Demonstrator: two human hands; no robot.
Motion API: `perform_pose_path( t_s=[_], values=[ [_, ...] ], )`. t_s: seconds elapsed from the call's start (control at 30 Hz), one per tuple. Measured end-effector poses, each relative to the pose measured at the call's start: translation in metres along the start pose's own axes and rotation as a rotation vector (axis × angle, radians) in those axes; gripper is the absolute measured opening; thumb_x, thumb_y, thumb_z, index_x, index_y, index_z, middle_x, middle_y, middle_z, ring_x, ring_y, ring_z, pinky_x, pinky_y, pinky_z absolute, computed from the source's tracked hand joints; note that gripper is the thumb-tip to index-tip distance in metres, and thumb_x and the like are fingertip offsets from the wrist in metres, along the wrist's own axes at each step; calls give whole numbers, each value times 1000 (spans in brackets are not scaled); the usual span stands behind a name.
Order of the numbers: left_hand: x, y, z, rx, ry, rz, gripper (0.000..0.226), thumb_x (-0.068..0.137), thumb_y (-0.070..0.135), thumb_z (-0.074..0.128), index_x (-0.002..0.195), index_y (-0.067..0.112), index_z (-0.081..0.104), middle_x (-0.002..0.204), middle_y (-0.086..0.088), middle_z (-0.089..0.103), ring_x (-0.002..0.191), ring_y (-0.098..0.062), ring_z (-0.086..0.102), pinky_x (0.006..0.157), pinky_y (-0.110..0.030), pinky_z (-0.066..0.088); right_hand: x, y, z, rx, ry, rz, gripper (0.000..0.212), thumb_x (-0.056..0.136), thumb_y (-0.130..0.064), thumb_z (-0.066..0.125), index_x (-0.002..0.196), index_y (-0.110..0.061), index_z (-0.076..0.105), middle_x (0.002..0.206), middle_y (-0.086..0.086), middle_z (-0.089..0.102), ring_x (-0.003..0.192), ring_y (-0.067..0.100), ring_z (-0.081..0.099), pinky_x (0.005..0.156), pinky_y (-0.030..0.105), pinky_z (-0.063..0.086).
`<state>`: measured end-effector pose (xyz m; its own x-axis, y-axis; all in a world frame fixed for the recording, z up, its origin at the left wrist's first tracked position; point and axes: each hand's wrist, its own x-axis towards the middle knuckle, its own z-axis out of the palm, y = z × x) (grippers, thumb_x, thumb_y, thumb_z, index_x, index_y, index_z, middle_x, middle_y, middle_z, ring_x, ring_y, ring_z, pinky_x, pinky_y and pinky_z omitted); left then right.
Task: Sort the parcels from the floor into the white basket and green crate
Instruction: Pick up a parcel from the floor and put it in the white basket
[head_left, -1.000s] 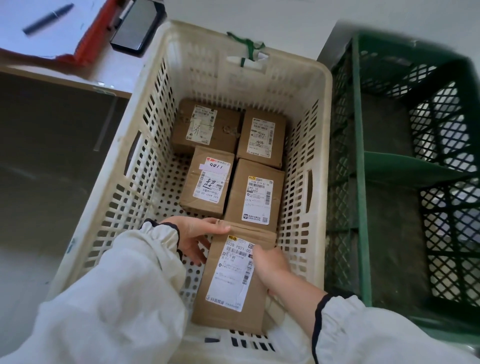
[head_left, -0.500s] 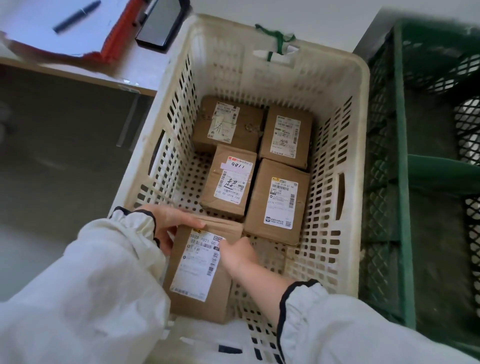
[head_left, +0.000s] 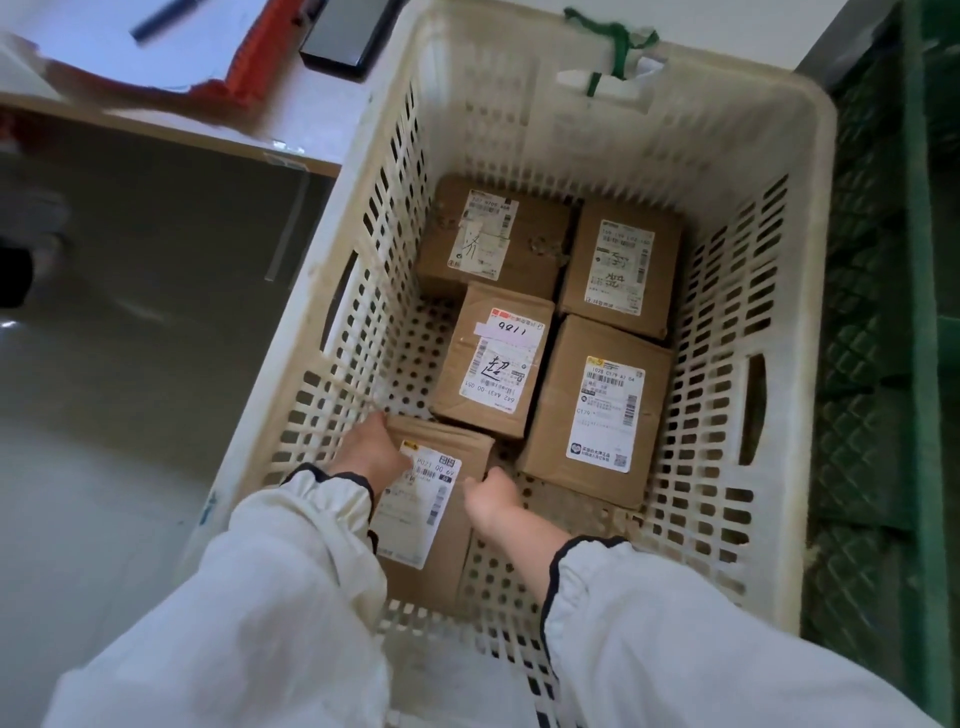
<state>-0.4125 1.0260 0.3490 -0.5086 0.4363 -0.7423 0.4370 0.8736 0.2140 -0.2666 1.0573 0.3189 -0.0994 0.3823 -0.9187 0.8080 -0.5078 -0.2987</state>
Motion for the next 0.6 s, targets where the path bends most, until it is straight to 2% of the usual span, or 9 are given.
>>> perform_pose_path(
  t_s=[0.07, 0.17, 0.23, 0.4, 0.53, 0.6],
  values=[
    [-1, -1, 2, 86, 53, 98, 69, 83, 4, 61, 142, 19, 28, 124, -15, 56, 111, -30, 55, 91, -39, 47, 5, 0, -2, 3, 17, -22, 34, 100, -22, 38, 128, -2, 44, 127, 15, 52, 112, 30, 52, 79, 26, 37],
    [-1, -3, 1, 176, 67, 190, 59, 87, 0, 52, 137, 22, 31, 112, -15, 59, 99, -30, 58, 84, -39, 48, 11, 0, -5, 43, 29, -27, 30, 100, -17, 38, 123, 0, 48, 124, 16, 54, 100, 26, 52, 77, 26, 37],
    [-1, -2, -1, 196, 70, 208, 57, 88, -1, 51, 137, 21, 33, 112, -17, 60, 102, -31, 58, 87, -41, 49, 14, -1, -3, 82, 31, -23, 26, 100, -14, 38, 118, 0, 50, 121, 16, 56, 93, 25, 52, 82, 31, 44],
    [-3, -3, -4, 253, 70, 240, 57, 88, 0, 53, 138, 19, 33, 113, -19, 60, 104, -32, 59, 90, -44, 49, 15, 0, 1, 73, 38, -37, 24, 100, -19, 39, 114, -3, 50, 106, 11, 54, 97, 32, 58, 89, 41, 51],
    [-6, -2, -4, 320, 77, 260, 55, 89, 2, 54, 137, 18, 33, 109, -17, 61, 100, -32, 60, 87, -42, 50, 10, 4, 2, 110, 40, -52, 33, 98, -24, 44, 125, -5, 48, 111, 11, 56, 99, 31, 59, 90, 44, 51],
    [-10, -1, -3, 380, 98, 303, 54, 90, 1, 51, 137, 19, 33, 107, -15, 60, 96, -31, 60, 85, -43, 51, 5, 9, 5, 164, 57, -68, 38, 96, -24, 48, 130, -8, 46, 107, 8, 56, 94, 27, 58, 88, 42, 52]
  ],
)
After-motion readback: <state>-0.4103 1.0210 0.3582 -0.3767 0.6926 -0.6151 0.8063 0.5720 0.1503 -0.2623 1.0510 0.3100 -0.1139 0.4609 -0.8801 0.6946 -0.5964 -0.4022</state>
